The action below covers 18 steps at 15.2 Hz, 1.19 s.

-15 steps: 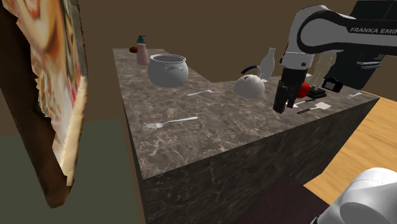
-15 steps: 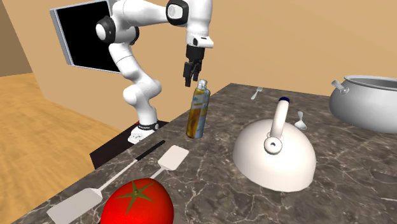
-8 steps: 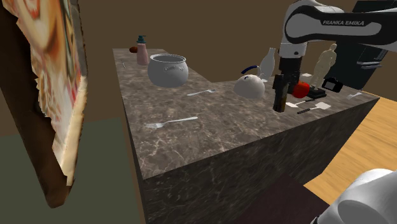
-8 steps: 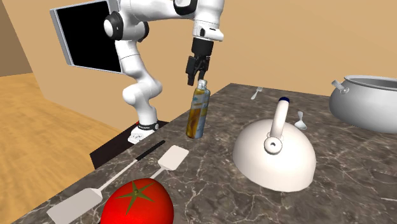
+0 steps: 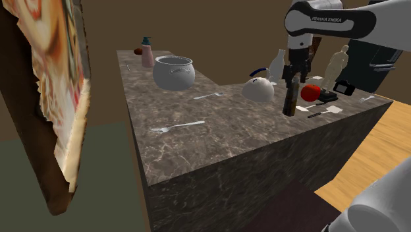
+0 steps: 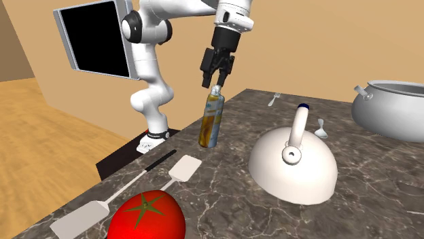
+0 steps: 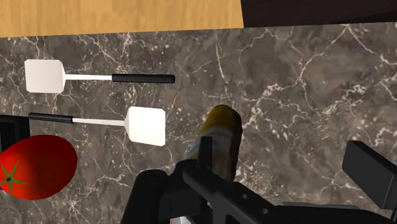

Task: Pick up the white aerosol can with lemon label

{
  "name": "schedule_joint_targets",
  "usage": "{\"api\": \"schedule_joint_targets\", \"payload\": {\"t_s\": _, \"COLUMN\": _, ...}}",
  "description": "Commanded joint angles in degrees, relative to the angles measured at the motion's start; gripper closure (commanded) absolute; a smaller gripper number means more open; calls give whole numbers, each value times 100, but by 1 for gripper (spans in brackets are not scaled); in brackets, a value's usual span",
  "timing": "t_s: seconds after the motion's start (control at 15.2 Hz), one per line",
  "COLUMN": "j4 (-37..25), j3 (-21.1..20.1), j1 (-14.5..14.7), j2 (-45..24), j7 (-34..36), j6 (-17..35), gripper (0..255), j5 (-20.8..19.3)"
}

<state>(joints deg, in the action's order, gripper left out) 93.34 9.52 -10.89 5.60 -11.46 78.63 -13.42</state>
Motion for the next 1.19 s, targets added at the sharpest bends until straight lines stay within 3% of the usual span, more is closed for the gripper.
{"api": "schedule_joint_targets", "payload": {"t_s": 0.0, "j4": -577, "j3": 76, "j1": -76, "j2": -419, "j7": -56, "j6": -141, "gripper": 0, "j5": -114}}
{"api": "schedule_joint_targets", "payload": {"t_s": 0.26, "j4": -1702, "j3": 210, "j1": -212, "j2": -1177, "j7": -197, "j6": -468, "gripper": 0, "j5": -268}}
{"api": "schedule_joint_targets", "payload": {"t_s": 0.73, "j4": -795, "j3": 200, "j1": -202, "j2": -931, "j7": 5, "j6": 168, "gripper": 0, "j5": -274}}
{"api": "schedule_joint_targets", "payload": {"t_s": 0.86, "j4": -795, "j3": 200, "j1": -202, "j2": -931, "j7": 5, "j6": 168, "gripper": 0, "j5": -274}}
{"api": "schedule_joint_targets", "payload": {"t_s": 0.92, "j4": -799, "j3": 200, "j1": -203, "j2": -936, "j7": 5, "j6": 168, "gripper": 255, "j5": -273}}
{"api": "schedule_joint_targets", "payload": {"t_s": 1.12, "j4": -803, "j3": 198, "j1": -200, "j2": -935, "j7": 8, "j6": 163, "gripper": 255, "j5": -273}}
